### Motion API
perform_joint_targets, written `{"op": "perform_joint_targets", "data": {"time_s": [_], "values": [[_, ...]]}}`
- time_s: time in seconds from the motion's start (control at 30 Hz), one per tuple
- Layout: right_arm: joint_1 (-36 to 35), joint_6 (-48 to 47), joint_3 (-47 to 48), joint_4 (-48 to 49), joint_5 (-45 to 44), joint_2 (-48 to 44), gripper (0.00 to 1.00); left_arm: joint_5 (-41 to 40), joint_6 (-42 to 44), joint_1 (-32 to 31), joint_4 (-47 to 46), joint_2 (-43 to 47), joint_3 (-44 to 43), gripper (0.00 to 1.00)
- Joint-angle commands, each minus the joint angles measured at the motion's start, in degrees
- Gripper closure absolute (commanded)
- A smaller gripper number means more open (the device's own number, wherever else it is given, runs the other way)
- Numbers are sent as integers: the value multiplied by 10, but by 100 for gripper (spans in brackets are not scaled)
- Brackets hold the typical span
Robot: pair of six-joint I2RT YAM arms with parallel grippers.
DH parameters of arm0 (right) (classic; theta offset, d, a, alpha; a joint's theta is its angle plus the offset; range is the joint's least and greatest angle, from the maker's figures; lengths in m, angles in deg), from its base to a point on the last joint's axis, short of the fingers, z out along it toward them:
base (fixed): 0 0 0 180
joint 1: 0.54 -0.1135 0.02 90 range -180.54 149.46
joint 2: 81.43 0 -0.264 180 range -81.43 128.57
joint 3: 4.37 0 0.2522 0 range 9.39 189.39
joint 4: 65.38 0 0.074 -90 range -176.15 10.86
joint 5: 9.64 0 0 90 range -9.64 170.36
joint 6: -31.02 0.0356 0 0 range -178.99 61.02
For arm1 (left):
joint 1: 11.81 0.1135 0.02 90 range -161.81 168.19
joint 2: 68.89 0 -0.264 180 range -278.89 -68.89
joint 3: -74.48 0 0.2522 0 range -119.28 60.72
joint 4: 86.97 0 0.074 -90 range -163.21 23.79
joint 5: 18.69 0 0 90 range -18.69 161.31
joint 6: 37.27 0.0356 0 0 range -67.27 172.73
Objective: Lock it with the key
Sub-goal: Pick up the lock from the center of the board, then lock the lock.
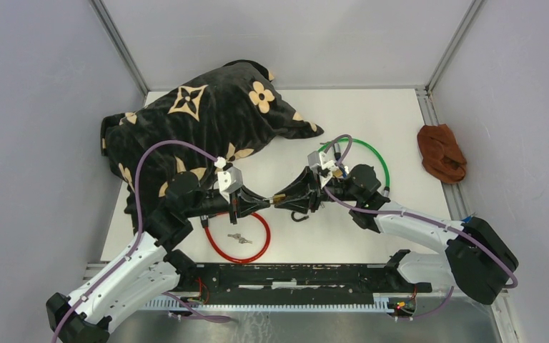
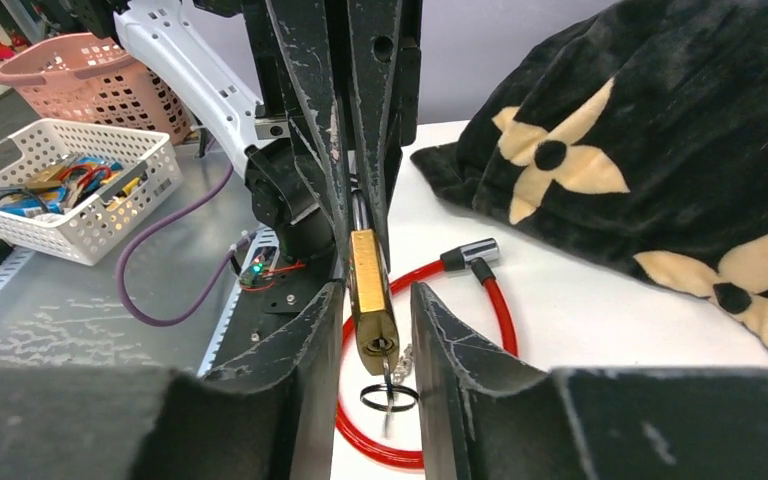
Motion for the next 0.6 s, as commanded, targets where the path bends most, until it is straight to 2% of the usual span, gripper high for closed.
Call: {"op": "perform_joint_targets", "data": {"time_s": [0.0, 0.03, 0.1, 0.23, 0.27, 0.33, 0.37, 0.43, 0.47, 0.57], "values": [[-1, 29, -3, 61, 13, 5, 72, 27, -29, 3, -53, 1, -1, 98], [-1, 37, -5, 73, 13, 6, 79, 27, -29, 3, -52, 0, -2, 98], [-1, 53, -9, 97, 10, 3, 99, 27, -27, 3, -49, -1, -1, 98], [0, 68, -16, 126, -3, -8, 100, 21, -35, 3, -48, 5, 2, 98], [0, 70, -17, 129, -4, -11, 100, 14, -38, 3, -46, 7, 1, 94], [1, 70, -18, 131, -7, -18, 100, -1, -38, 6, -35, 15, -2, 69], [2, 69, -18, 130, -7, -22, 100, -2, -32, 8, -26, 18, -5, 61], [3, 66, -16, 125, -9, -26, 100, -3, -19, 14, -4, 23, -10, 53], [3, 64, -15, 122, -9, -27, 100, -3, -13, 18, 6, 26, -11, 52], [3, 61, -11, 117, -5, -26, 100, -5, -15, 26, 14, 32, -10, 66]]}}
